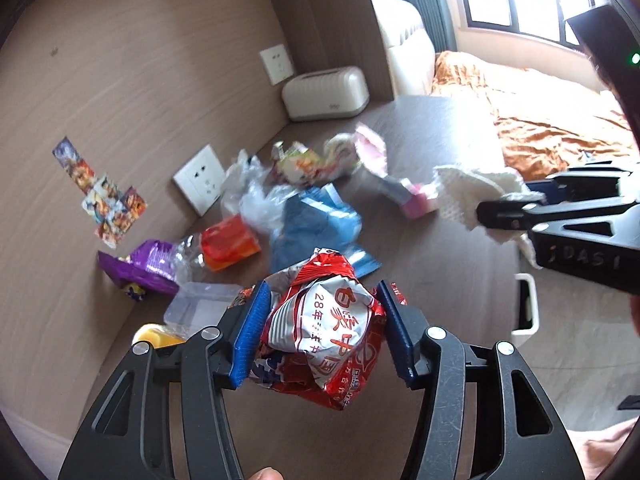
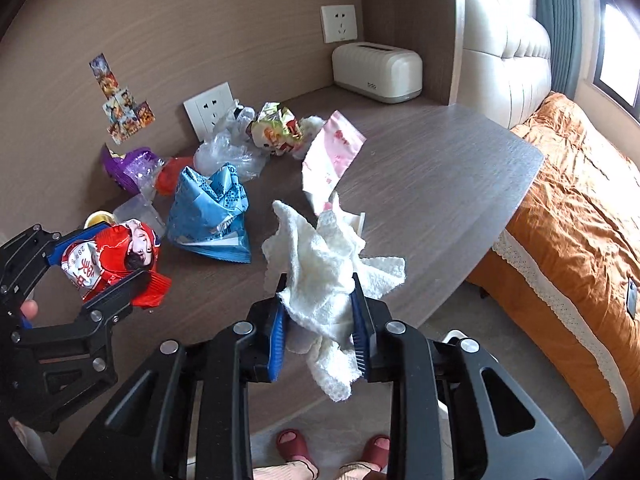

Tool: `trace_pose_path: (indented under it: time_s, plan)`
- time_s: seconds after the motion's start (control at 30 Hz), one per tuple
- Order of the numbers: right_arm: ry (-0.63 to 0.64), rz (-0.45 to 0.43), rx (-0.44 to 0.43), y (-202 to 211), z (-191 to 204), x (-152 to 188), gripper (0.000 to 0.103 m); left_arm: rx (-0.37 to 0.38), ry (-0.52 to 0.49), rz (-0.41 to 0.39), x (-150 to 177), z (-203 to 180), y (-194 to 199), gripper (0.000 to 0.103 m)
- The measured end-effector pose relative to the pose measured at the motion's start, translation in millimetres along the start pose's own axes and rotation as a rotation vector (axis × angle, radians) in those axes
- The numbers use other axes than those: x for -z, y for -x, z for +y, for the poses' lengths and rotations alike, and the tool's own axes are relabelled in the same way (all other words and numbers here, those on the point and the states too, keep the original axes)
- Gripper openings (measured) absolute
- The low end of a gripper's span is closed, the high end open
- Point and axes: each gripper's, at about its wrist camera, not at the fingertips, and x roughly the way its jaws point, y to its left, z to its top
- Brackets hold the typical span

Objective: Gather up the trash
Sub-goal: 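Carry both items over the white bin and open both grippers to drop them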

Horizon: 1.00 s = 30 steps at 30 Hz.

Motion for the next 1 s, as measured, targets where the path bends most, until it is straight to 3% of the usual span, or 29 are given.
trace_pose_path:
  time_s: [0.2, 0.43, 0.53, 0.67, 0.8, 0.93, 0.97, 1.0]
  plan:
    - [-0.06, 0.007, 0.033, 28.2, -71.6, 11.7, 0.029, 0.127, -0.009, -0.025, -36.6, -76.1, 9.1, 0.054]
    - [-0.267, 0.113, 0.085, 19.1, -199.5, 52.7, 0.029, 0.398, -0.07, 0.033, -59.8, -209.8, -41.3, 0.054]
    - [-0.369, 0.181, 0.066, -10.8, -251.0, 75.9, 0.03, 0.516, -0.062, 0.116, -53.2, -261.2, -87.6, 0.054]
    - [-0.446, 0.253, 0.063, -69.0, -306.9, 107.5, 0.03, 0.597, -0.032, 0.233, -29.6, -319.9, -168.5, 0.054]
    - [-0.526, 0.36, 0.025, -147.8, -356.2, 152.2, 0.03, 0.632, -0.016, 0.311, -2.1, -360.5, -245.9, 0.054]
    - [-0.543, 0.427, 0.027, -213.3, -382.6, 192.5, 0.03, 0.619, -0.086, 0.335, 32.8, -405.7, -312.7, 0.054]
    - [-0.549, 0.451, 0.019, -230.9, -388.3, 204.9, 0.033, 0.628, -0.096, 0.344, 40.8, -414.0, -325.9, 0.062]
    - [-0.557, 0.471, 0.012, -241.6, -392.9, 213.6, 0.044, 0.641, -0.1, 0.357, 47.9, -421.9, -339.3, 0.075]
